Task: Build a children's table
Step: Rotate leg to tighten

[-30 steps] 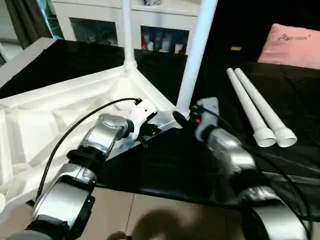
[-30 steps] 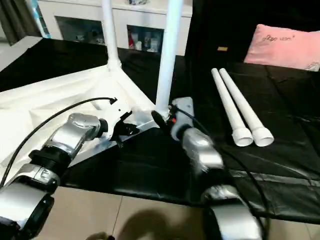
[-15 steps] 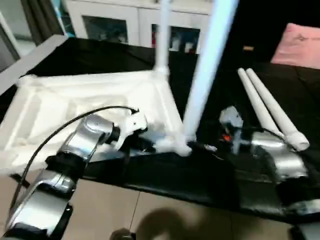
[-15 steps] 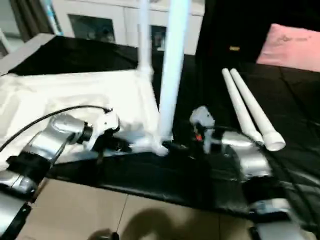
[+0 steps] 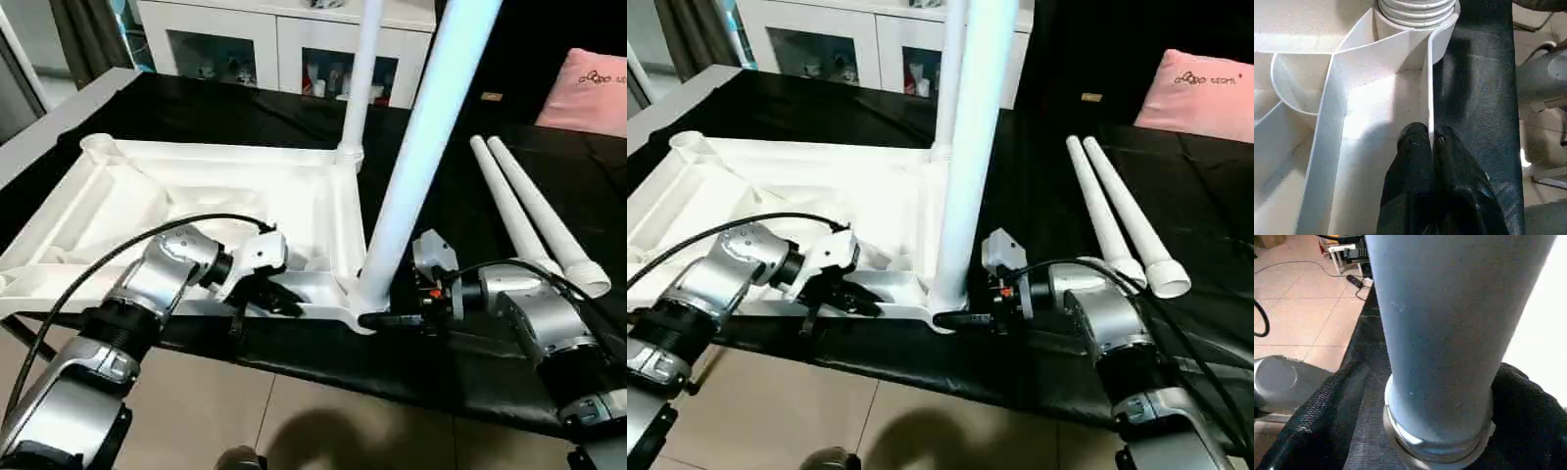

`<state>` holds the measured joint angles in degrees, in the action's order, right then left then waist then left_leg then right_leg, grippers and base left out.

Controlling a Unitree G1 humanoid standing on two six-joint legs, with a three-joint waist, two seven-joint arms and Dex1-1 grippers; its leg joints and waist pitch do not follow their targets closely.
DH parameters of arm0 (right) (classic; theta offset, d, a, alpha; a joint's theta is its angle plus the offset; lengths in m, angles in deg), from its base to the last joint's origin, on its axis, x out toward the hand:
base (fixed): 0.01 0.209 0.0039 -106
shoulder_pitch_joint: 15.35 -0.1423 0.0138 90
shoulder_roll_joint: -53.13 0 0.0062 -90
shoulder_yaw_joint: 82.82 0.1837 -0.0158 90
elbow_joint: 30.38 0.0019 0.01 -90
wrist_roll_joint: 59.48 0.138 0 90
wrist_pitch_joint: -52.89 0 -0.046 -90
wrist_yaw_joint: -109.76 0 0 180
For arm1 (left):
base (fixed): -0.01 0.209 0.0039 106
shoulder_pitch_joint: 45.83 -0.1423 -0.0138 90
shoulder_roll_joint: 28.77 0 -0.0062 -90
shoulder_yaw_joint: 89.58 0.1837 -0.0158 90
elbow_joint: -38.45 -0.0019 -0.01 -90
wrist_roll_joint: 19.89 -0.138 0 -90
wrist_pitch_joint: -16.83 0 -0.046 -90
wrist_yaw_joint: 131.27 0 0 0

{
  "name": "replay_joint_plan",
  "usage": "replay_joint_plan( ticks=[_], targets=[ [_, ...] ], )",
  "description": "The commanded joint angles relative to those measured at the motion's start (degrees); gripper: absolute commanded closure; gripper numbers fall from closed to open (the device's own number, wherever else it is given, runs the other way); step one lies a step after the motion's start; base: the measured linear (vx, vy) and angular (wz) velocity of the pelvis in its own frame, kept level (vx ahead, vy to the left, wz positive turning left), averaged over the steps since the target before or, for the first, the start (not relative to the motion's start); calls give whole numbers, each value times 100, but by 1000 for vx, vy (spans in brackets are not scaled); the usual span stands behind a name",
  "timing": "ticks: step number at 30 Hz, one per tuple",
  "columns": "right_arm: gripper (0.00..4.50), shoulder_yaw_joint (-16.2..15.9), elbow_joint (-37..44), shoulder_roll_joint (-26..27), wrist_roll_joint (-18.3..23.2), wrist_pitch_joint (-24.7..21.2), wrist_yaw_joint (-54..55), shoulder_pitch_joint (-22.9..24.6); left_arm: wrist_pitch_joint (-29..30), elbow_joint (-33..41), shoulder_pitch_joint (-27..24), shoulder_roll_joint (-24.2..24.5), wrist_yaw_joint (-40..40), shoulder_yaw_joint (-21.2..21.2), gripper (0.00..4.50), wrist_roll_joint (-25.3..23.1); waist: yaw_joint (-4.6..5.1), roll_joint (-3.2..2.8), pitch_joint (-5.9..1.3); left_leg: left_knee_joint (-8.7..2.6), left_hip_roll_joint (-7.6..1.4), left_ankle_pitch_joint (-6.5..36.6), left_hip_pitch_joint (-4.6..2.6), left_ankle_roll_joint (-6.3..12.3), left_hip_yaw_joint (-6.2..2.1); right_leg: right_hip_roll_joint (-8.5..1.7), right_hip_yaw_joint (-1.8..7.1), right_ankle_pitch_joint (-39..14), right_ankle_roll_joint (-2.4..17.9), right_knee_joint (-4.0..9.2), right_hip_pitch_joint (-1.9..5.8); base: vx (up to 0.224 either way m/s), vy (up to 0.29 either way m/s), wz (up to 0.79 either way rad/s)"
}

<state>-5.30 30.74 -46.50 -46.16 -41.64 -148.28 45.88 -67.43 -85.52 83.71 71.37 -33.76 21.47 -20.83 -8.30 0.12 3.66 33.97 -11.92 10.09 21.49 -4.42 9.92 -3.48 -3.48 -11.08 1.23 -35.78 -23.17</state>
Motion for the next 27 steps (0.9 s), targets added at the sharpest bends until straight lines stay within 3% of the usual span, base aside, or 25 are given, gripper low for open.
replay_joint_plan(
  ticks=[1, 10, 16, 18, 22, 24, 27],
  targets=[
    [85, -39, 48, -9, 17, -41, -103, 41, -135, 221, 63, -29, -156, 49, 450, 26, 25, -26, -453, -348, -156, 858, -83, 254, -14, -434, 250, -426, 1424, 367, 328, 0, 0, 0],
    [165, -33, -15, -7, 37, -63, -222, 76, -173, 168, 44, -6, -101, 85, 450, -30, 17, -31, -465, -337, -155, 804, -82, 263, -16, -431, 244, -310, 1447, 351, 335, 0, 0, 0],
    [180, 105, -10, 176, 130, -209, 77, 183, 5, 23, 69, -86, 171, -16, 450, -45, 16, -39, -460, -341, -153, 851, -82, 236, -18, -430, 240, -399, 1444, 360, 331, 0, 0, 0],
    [183, 363, -285, 546, 161, -417, 858, 64, 342, -244, 221, -308, 802, -259, 450, -42, 38, -55, -444, -353, -148, 958, -94, 161, -21, -437, 237, -569, 1439, 388, 312, 0, 0, 0],
    [184, 483, -722, 897, -81, -399, 1861, -154, 695, -499, 435, -589, 1563, -524, 450, -28, 97, -18, -434, -375, -119, 1071, -79, -17, -42, -462, 237, -1137, 1246, 439, 346, 0, 0, 0],
    [184, 575, -1224, 1299, -337, -329, 3005, -400, 1065, -692, 653, -907, 2298, -780, 450, 31, 182, -17, -432, -375, -97, 1043, -85, -123, -45, -459, 239, -1176, 1260, 433, 325, 0, 0, 0],
    [184, 648, -1534, 1648, -488, -249, 3814, -554, 1202, -825, 803, -1160, 2884, -914, 450, 13, 241, -24, -450, -356, -86, 826, -58, -62, -38, -458, 256, -894, 1273, 414, 345, 0, 0, 0]
  ],
)
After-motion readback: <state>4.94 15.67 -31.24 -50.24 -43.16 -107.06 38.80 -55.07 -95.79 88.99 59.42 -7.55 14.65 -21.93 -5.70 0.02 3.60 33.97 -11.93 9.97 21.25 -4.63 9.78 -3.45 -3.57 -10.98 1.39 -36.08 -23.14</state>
